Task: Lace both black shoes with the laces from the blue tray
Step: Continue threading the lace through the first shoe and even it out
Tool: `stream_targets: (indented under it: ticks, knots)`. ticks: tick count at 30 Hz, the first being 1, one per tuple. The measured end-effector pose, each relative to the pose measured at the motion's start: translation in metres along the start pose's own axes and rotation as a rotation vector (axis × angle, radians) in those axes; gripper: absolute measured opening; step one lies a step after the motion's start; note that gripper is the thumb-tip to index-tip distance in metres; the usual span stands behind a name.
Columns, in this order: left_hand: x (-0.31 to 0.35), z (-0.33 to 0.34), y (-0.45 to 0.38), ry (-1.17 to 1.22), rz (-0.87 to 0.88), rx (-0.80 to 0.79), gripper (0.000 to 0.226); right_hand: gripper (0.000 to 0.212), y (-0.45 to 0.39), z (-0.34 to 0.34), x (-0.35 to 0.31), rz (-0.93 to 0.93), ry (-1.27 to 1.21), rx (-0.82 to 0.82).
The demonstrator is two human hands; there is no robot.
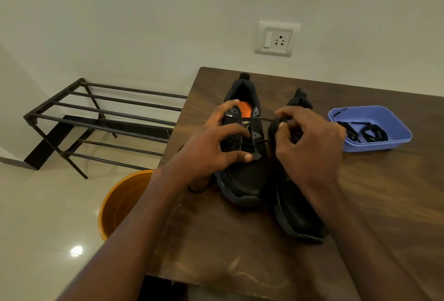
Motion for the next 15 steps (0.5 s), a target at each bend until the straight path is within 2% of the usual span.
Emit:
stream_targets:
  ticks: [4,8,10,13,15]
  knots:
    - [0.008,0.002,0.001,-0.083,0.054,0.012,0.027,0.028,0.009,-0.003,0.001,-0.072,-0.247,-0.306]
    - [0.013,0.005,-0.002,-0.142,0.014,0.098,0.015,0.028,0.009,-0.011,0.007,-0.034,-0.257,-0.488]
    - [0.014,0.007,-0.003,-0.135,-0.009,0.147,0.01,0.034,0.01,-0.009,0.005,-0.052,-0.167,-0.503]
    - [0.016,0.009,-0.004,-0.115,-0.03,0.197,0.006,0.034,0.009,-0.004,0.003,-0.075,-0.089,-0.36]
    - [0.019,0.01,-0.004,-0.134,-0.037,0.21,0.007,0.053,0.011,0.006,0.0,-0.086,-0.047,-0.378]
Point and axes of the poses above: each hand's wrist, its own y-axis away from the middle knuckle, its own z-axis out of the palm, x = y × z, the point moved 5 cm from there along -y, towards the middle knuckle, and after that the axes turned 9 degrees about z, right-handed, at the moved point
